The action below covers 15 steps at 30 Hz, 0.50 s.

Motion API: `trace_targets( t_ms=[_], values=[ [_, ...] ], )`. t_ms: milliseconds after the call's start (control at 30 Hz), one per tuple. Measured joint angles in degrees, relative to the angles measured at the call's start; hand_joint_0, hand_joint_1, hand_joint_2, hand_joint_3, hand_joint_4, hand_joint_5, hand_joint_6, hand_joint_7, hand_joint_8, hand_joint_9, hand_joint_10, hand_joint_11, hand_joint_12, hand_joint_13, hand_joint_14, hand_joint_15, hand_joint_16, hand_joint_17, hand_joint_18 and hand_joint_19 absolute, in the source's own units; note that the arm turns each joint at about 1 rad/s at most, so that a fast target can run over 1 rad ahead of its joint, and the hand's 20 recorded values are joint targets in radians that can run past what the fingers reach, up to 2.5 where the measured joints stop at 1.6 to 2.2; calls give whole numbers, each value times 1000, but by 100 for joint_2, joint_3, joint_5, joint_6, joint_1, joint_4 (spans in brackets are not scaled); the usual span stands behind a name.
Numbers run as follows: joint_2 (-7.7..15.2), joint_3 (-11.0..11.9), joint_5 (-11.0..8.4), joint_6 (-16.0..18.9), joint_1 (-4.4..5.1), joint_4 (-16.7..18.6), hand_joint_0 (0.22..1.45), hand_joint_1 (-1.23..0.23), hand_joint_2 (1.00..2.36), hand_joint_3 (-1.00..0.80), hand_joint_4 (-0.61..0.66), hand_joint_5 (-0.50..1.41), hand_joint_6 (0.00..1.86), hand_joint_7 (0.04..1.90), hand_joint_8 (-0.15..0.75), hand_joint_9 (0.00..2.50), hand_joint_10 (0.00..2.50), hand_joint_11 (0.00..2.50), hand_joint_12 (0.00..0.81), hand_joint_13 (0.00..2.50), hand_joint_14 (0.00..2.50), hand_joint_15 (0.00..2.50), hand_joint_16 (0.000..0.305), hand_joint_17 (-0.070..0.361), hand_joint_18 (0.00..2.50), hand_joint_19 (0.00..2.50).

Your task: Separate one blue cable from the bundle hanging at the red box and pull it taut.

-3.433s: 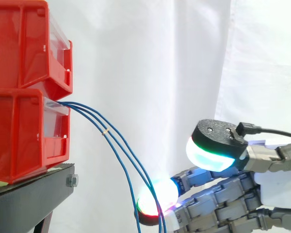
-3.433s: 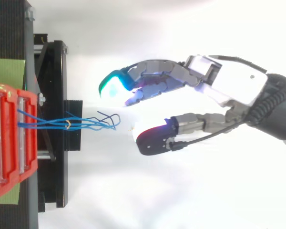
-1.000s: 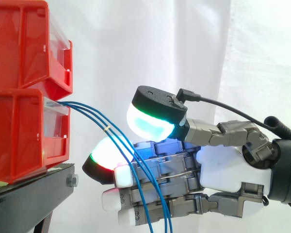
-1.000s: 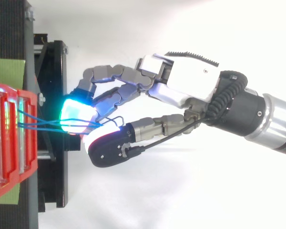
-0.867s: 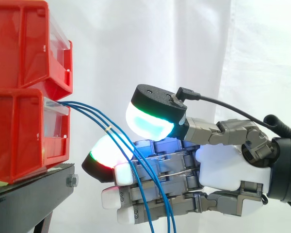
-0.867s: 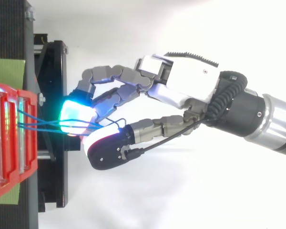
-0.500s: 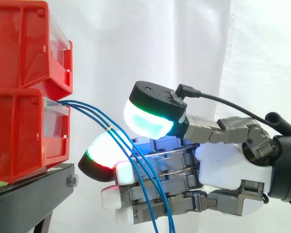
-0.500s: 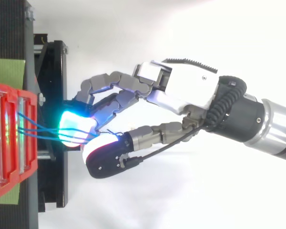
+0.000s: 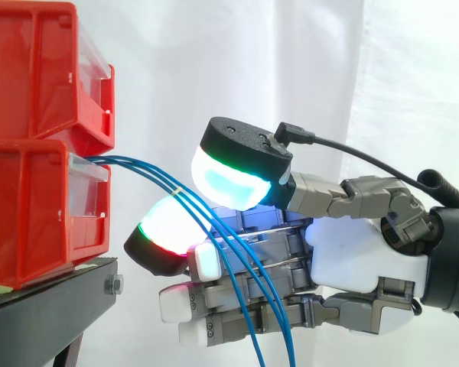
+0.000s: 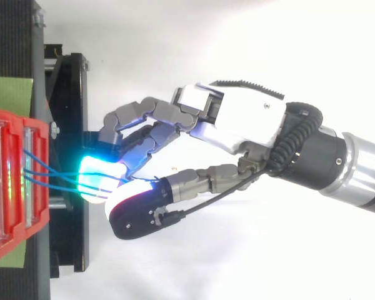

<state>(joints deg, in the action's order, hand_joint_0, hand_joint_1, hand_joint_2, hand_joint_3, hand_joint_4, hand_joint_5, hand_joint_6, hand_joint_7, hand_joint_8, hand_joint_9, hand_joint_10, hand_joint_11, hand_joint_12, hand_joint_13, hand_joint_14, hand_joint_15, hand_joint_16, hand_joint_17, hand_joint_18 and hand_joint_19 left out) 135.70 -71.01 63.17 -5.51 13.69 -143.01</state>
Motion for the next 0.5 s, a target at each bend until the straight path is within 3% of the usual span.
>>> trace_targets(
  t_ms=[500],
  values=[
    [0,0,-15,15,10,1,677,-772,1022,-116,127,-185,948,1266,411,1049,16,973,347,951,17,474,32,73,713,335]
  ],
)
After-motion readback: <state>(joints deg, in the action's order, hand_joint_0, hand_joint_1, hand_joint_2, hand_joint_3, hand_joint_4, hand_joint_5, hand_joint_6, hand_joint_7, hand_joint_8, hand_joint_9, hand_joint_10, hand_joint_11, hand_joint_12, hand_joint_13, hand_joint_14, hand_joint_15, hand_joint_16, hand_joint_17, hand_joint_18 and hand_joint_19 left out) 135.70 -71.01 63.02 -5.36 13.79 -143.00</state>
